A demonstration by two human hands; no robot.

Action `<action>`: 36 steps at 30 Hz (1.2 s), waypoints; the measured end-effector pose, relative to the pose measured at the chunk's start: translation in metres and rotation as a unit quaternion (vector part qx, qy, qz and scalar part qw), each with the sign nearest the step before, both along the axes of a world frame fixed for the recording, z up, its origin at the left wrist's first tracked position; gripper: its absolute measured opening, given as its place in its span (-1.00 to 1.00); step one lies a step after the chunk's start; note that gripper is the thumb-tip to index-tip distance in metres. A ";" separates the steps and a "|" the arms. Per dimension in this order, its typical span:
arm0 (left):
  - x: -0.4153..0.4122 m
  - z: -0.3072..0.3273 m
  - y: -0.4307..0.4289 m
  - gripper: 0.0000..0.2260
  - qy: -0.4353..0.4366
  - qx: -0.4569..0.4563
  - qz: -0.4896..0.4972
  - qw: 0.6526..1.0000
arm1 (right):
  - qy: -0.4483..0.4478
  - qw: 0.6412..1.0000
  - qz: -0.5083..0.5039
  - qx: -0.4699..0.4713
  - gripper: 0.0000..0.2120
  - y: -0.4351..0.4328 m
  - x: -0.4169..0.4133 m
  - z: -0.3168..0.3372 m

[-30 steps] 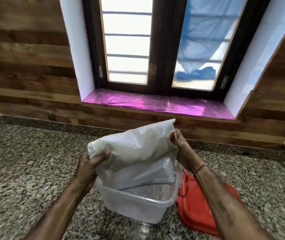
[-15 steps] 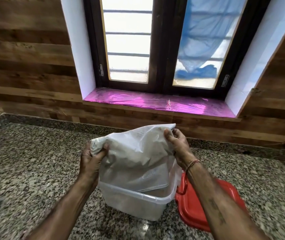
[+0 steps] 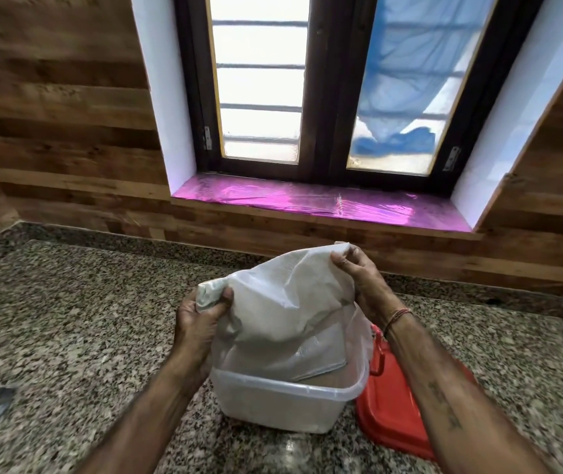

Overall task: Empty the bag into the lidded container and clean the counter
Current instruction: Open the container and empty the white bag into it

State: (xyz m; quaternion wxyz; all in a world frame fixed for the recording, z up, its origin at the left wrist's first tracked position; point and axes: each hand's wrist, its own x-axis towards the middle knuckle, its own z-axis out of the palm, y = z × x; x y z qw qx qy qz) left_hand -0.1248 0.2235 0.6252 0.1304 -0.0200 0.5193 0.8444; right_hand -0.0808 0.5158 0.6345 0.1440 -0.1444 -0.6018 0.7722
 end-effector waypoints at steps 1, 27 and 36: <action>-0.004 0.002 0.001 -0.56 -0.003 0.002 -0.008 1.000 | -0.001 1.000 -0.009 0.008 -0.56 0.000 0.002 0.000; -0.036 0.020 -0.023 -0.91 0.204 -0.177 0.027 0.963 | -0.004 0.990 0.036 0.133 -0.26 0.036 0.021 0.030; -0.033 0.031 -0.024 -0.89 0.233 -0.202 0.002 0.951 | -0.052 0.961 0.054 0.267 -0.57 0.039 0.016 0.049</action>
